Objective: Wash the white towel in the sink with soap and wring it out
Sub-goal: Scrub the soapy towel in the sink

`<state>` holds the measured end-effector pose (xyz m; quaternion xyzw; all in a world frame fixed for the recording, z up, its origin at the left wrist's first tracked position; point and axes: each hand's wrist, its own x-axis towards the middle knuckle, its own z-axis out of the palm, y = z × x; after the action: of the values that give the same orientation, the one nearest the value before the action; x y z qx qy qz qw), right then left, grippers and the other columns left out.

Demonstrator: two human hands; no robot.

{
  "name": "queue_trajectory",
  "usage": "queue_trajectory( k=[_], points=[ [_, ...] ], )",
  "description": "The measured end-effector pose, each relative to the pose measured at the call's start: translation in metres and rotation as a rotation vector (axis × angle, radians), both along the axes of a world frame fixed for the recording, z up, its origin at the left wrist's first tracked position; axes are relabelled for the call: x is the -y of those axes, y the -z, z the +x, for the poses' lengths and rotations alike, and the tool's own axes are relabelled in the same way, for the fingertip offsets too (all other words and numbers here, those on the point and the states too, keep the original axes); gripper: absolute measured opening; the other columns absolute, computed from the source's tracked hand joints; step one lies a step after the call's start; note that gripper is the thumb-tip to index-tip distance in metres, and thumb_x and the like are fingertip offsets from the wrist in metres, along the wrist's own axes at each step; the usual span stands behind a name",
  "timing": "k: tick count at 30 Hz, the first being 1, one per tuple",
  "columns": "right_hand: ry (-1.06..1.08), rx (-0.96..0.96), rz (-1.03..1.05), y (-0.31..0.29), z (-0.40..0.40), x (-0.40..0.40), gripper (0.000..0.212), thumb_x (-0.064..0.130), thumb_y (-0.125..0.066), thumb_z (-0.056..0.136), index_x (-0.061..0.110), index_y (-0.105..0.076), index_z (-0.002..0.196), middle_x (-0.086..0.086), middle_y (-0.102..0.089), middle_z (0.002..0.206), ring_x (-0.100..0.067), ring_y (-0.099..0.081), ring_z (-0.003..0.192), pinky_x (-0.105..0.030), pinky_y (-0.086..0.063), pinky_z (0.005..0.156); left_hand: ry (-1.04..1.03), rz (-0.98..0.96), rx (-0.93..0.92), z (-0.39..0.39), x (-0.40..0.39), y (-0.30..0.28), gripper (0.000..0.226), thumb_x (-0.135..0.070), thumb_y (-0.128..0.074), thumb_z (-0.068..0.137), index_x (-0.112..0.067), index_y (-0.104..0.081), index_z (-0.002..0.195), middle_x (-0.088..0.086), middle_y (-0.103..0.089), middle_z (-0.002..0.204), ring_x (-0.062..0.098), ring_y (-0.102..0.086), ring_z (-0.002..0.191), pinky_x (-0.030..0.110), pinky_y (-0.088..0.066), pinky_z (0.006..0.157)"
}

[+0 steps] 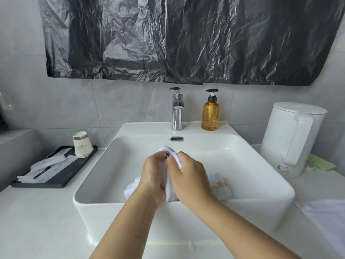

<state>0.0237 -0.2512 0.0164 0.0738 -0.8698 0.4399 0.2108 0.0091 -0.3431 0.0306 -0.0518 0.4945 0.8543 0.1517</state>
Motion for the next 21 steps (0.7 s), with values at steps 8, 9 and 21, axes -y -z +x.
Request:
queue_trajectory(
  k=[8, 9, 21],
  points=[
    [0.154, 0.086, -0.013, -0.010, -0.045, 0.002, 0.036, 0.032, -0.041, 0.100, 0.016, -0.042, 0.067, -0.014, -0.065, 0.088, -0.032, -0.055, 0.084, -0.038, -0.043, 0.072, 0.088, -0.029, 0.032, 0.007, -0.001, -0.002, 0.055, -0.025, -0.035, 0.102, -0.011, -0.065, 0.059, 0.014, -0.063, 0.060, 0.027, -0.067, 0.053, 0.038, -0.046, 0.070],
    [0.150, 0.109, -0.033, -0.008, -0.043, 0.004, 0.037, 0.032, -0.041, 0.099, 0.017, -0.041, 0.065, -0.012, -0.062, 0.083, -0.031, -0.052, 0.081, -0.038, -0.043, 0.071, 0.059, -0.023, 0.058, 0.003, 0.001, 0.003, 0.057, -0.028, -0.036, 0.102, -0.011, -0.067, 0.057, 0.013, -0.063, 0.060, 0.027, -0.067, 0.052, 0.037, -0.047, 0.068],
    [0.132, 0.082, 0.042, -0.022, -0.044, 0.010, 0.042, 0.033, -0.042, 0.098, 0.017, -0.035, 0.060, -0.003, -0.046, 0.067, -0.031, -0.045, 0.074, -0.035, -0.035, 0.063, 0.084, 0.058, 0.114, -0.007, 0.003, 0.003, 0.052, -0.051, -0.033, 0.100, -0.015, -0.059, 0.126, 0.022, -0.061, 0.118, 0.037, -0.063, 0.101, 0.048, -0.043, 0.097]
  ],
)
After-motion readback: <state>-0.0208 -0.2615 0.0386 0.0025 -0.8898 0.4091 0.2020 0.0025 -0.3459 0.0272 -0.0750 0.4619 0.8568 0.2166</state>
